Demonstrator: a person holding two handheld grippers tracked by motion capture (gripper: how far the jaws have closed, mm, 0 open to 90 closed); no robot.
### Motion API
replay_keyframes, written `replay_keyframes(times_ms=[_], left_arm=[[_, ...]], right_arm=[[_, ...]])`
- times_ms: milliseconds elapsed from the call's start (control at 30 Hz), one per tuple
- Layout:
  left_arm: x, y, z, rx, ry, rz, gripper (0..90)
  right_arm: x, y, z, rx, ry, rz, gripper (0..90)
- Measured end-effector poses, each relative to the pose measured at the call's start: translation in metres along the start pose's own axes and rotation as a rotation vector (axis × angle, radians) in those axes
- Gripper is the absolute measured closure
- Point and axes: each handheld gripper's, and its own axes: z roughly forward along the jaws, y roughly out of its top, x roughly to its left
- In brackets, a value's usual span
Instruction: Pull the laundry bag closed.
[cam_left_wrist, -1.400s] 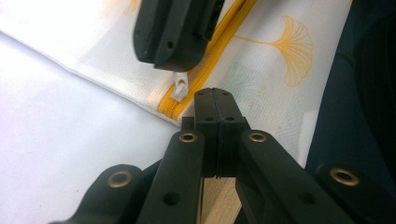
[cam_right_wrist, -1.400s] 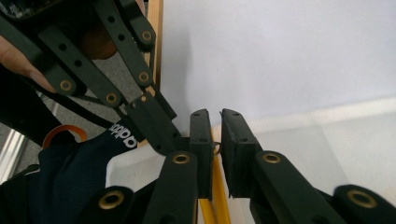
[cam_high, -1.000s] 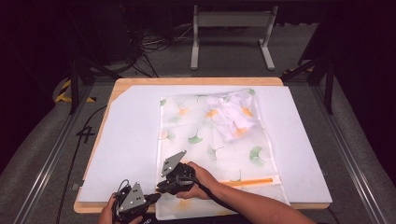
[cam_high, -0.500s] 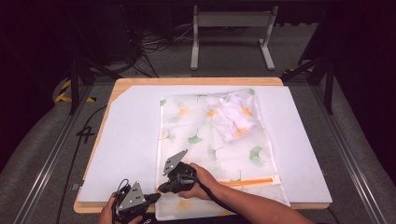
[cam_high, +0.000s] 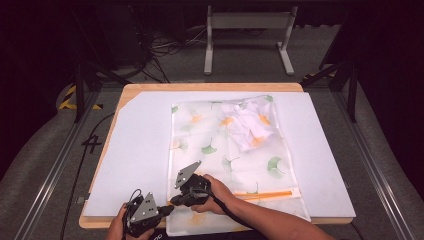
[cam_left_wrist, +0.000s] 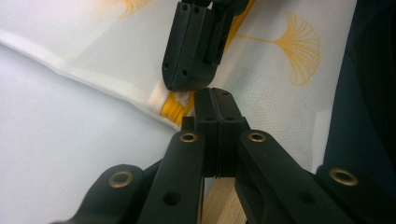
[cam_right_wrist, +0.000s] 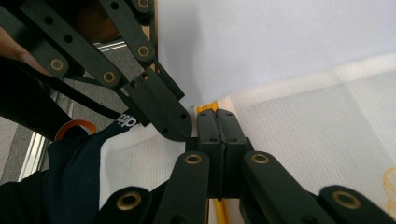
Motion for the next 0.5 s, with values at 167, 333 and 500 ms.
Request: replay_keyframes(times_ms=[167, 333, 500], left_arm=[[0.002, -0.001, 0.001, -0.006, -0.014, -0.058, 90.0], [0.002, 0.000, 0.001, 0.000, -0.012, -0.040, 90.0], [0.000, 0.002, 0.001, 0.013, -0.001, -0.023, 90.0]], right_arm=[[0.004, -0.006, -0.004, 0.003, -0.027, -0.004, 90.0], [0.003, -0.010, -0.009, 0.004, -0.027, 0.003, 90.0], [0.002, -0.017, -0.015, 0.000, -0.030, 0.010, 90.0]])
